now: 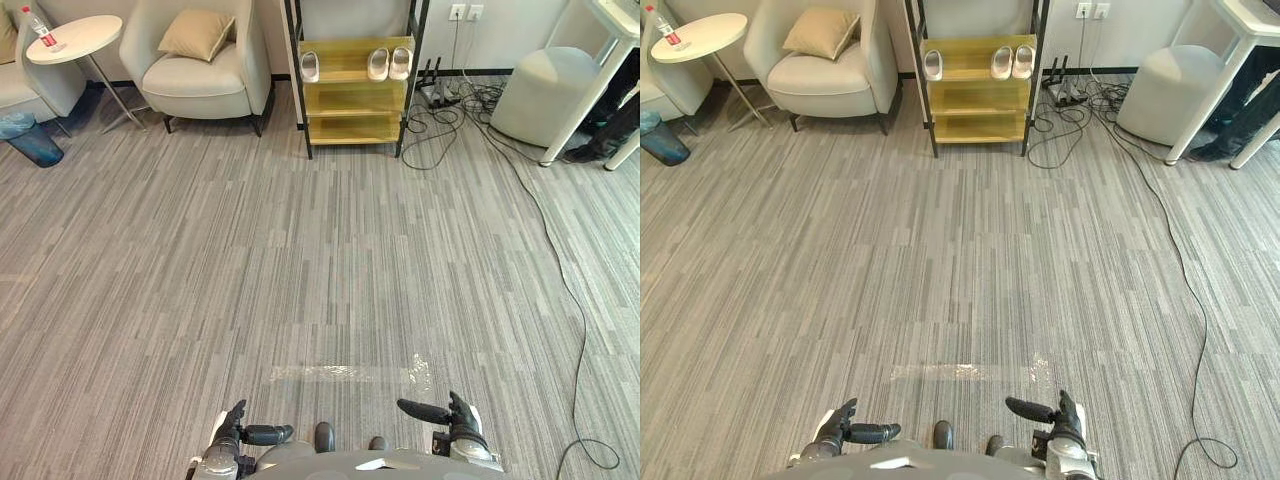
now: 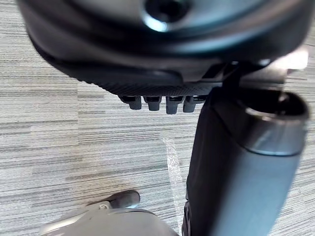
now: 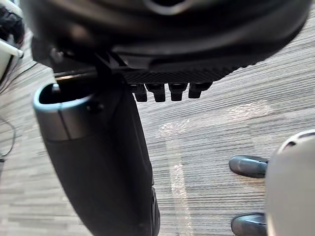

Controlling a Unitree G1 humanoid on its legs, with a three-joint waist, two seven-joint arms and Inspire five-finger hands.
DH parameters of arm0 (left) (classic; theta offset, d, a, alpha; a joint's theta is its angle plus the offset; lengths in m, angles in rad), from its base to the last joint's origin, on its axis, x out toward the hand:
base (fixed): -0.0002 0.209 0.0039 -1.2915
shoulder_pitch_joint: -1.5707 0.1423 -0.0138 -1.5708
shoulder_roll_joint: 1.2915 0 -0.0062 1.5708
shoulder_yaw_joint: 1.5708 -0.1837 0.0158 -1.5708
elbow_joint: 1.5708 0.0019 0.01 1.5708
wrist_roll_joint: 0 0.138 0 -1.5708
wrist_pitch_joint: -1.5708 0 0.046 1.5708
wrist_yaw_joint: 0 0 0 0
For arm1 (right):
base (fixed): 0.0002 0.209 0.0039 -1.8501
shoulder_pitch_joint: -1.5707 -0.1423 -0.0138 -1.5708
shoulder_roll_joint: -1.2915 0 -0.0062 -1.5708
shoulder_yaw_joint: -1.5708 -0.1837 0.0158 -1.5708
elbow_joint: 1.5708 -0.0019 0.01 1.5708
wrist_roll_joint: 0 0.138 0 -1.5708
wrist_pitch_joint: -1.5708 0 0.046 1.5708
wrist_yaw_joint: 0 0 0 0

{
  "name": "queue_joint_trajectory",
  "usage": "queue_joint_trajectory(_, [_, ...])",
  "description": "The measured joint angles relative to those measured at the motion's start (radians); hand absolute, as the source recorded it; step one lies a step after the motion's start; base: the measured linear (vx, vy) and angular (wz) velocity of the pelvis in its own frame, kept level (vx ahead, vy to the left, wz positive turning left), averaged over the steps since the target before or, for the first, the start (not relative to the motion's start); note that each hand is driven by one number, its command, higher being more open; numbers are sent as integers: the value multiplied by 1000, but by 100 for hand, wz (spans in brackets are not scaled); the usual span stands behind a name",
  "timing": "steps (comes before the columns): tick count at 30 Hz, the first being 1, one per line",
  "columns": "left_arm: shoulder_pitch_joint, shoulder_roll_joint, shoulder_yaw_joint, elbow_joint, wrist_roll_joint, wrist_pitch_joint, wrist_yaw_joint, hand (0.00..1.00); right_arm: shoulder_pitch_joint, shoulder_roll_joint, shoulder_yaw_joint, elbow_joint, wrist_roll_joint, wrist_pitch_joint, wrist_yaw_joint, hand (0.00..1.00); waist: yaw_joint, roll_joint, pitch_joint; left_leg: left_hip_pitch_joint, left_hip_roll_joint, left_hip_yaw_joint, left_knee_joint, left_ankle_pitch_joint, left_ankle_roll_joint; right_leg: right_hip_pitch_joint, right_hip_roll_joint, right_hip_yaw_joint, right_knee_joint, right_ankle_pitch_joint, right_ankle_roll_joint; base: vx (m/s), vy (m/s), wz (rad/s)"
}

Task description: Organize the slippers on the shoe rack

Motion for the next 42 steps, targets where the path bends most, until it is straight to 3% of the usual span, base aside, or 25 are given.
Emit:
queue_joint_trajectory(11, [9,-9,67,1,-5,0,-1,100,-6,7,-52,36,126,0,40,100,1,-17,10,15,0,-13,-5,6,-7,18,0,-17,2,0,0,-28,-10,4])
queue_joint_trajectory(28, [7,2,79,1,-25,0,-23,100,-15,12,-47,41,157,0,78,100,1,-40,23,17,0,-11,-6,5,-7,24,1,-17,-9,0,-1,0,0,0])
queue_joint_trajectory(36, [7,8,80,0,-46,0,-23,100,-23,12,-17,40,158,-1,82,100,7,-51,22,-6,1,15,-5,-12,13,0,4,11,-18,1,-2,-1,3,-10])
queue_joint_trajectory(40, [3,10,116,-13,-69,0,-25,100,-27,16,-18,39,158,1,81,100,27,-68,23,-116,2,34,143,-106,35,-68,-11,26,24,-20,14,72,41,-12])
queue_joint_trajectory(42, [3,3,115,-23,-91,-1,-24,100,-23,7,-19,36,158,1,80,100,27,-55,26,-155,13,35,266,-200,40,-139,-40,22,236,-130,63,106,96,-6])
